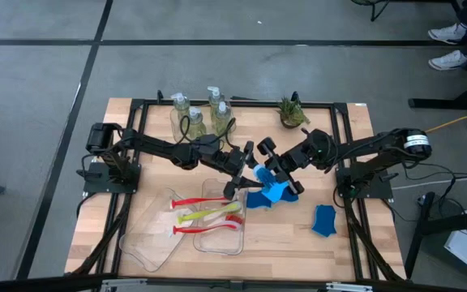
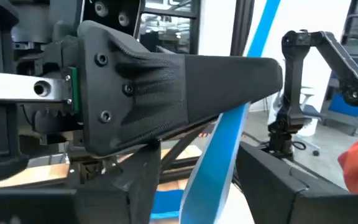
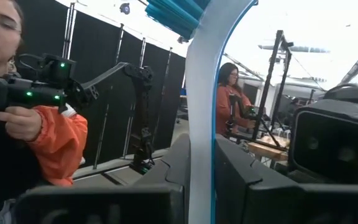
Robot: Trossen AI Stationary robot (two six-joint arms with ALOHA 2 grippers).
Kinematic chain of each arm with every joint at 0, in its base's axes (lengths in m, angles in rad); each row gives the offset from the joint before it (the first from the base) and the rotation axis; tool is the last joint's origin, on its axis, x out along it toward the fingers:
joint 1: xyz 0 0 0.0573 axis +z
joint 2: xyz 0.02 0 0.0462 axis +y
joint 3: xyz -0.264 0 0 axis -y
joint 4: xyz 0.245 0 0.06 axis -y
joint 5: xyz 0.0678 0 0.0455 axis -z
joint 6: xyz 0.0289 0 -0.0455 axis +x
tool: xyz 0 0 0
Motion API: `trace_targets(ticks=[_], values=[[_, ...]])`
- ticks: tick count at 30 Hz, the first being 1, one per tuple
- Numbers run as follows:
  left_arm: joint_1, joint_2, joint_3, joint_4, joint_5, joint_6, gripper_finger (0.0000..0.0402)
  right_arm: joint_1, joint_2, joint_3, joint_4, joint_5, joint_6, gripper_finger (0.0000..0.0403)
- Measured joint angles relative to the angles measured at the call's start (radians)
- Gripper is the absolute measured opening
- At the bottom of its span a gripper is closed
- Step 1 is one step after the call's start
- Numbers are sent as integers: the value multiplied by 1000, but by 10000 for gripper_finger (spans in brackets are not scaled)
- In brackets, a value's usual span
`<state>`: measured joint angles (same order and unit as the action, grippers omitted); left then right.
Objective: Pick & Place Kitchen Sink Supplies
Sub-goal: Put the blue dish brush into the right transparent bin
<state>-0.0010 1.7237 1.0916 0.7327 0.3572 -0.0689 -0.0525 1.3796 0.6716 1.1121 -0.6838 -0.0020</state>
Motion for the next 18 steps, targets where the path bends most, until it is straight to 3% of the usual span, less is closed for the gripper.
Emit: trace_targets(ticks=[8, 15, 18], values=[[-1, -1, 2, 7, 21, 17, 65, -1, 2, 0, -10, 8, -13, 47], [-1, -2, 2, -13, 26, 3, 62, 0, 1, 0, -39, 40, -20, 75], [3, -7, 2, -62, -20, -19, 62, -1, 3, 0, -69, 56, 17, 96]])
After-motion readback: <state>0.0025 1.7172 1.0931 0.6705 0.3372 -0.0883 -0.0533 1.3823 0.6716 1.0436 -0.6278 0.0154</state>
